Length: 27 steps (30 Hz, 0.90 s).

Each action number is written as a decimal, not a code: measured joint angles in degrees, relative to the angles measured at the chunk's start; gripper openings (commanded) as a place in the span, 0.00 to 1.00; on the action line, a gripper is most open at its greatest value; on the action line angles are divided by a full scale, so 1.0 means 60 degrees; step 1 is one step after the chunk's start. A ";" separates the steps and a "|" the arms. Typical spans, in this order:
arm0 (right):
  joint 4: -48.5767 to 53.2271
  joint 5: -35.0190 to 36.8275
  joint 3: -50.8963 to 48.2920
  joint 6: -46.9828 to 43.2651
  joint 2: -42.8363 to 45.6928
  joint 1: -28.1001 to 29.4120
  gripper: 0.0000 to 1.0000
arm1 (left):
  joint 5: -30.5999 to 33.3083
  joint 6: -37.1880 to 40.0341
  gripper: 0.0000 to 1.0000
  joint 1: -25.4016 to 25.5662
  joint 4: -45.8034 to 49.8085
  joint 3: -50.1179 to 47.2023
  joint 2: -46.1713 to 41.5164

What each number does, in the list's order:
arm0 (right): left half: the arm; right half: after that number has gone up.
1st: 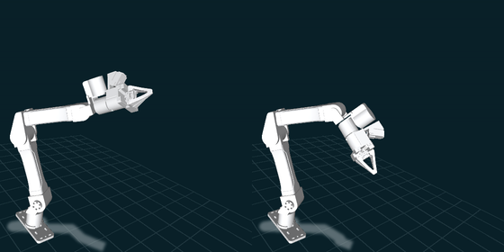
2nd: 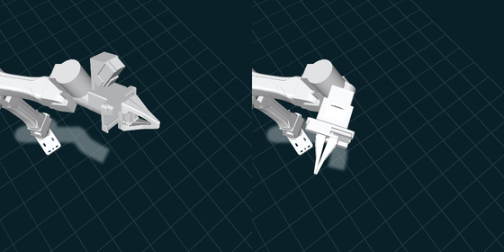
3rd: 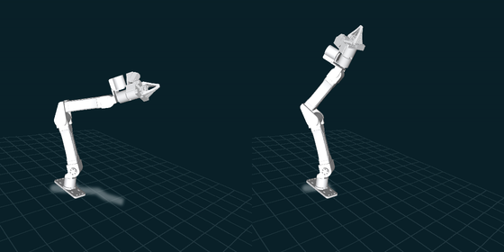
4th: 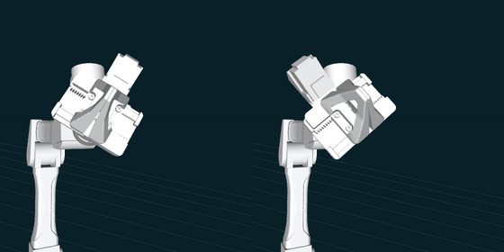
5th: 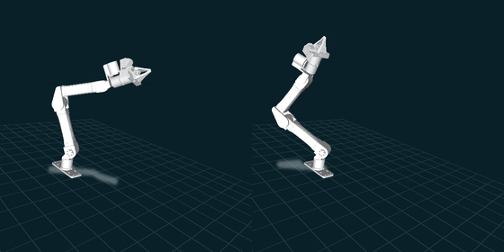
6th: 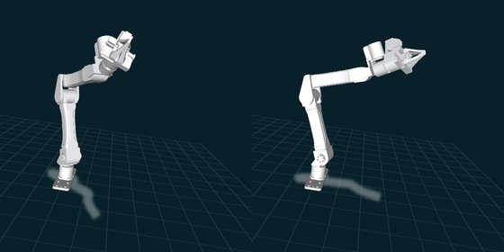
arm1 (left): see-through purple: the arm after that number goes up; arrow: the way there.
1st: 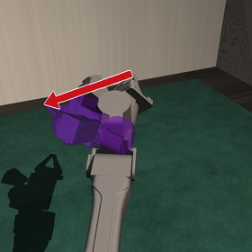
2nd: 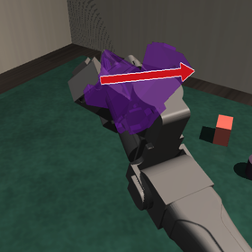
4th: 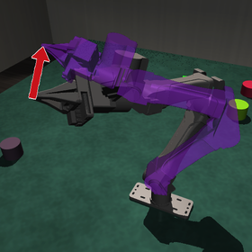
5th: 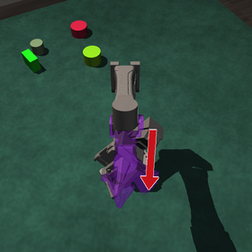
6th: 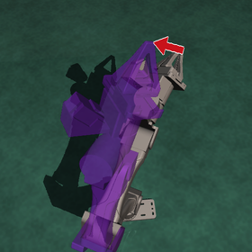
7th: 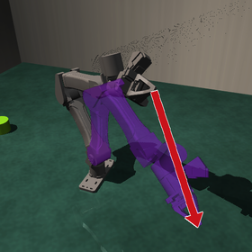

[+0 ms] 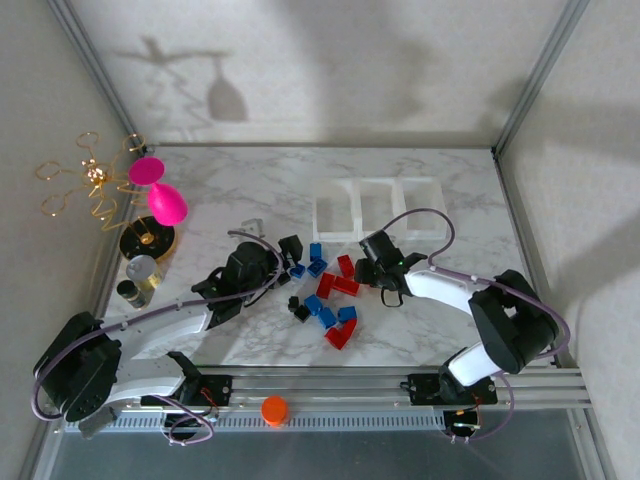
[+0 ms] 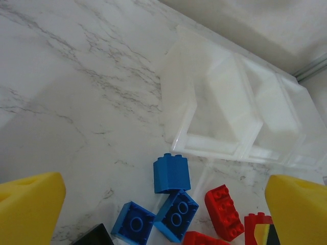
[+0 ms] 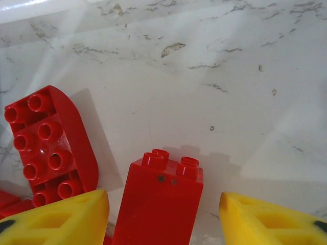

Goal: Sort the legos into containers by color
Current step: Pick up the lego from the center of the table.

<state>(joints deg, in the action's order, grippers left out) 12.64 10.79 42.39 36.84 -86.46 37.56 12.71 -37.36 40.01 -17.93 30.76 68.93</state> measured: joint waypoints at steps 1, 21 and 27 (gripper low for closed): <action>-0.0004 0.0025 0.0000 0.0004 -0.0044 0.0007 0.52 | -0.0018 0.0000 0.99 0.0015 0.0004 0.0018 0.0029; 0.0284 0.0313 0.0667 -0.0532 0.0178 0.0033 0.28 | -0.0226 -0.0007 1.00 0.0138 0.0408 0.0827 0.0233; 0.0262 0.0557 0.2091 -0.1246 -0.0011 0.0033 0.28 | -0.0259 -0.0055 1.00 0.0135 0.0896 0.1359 0.0117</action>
<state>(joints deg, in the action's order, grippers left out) 14.22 14.13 54.94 29.36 -86.52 37.76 11.16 -37.69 40.82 -12.56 38.92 69.63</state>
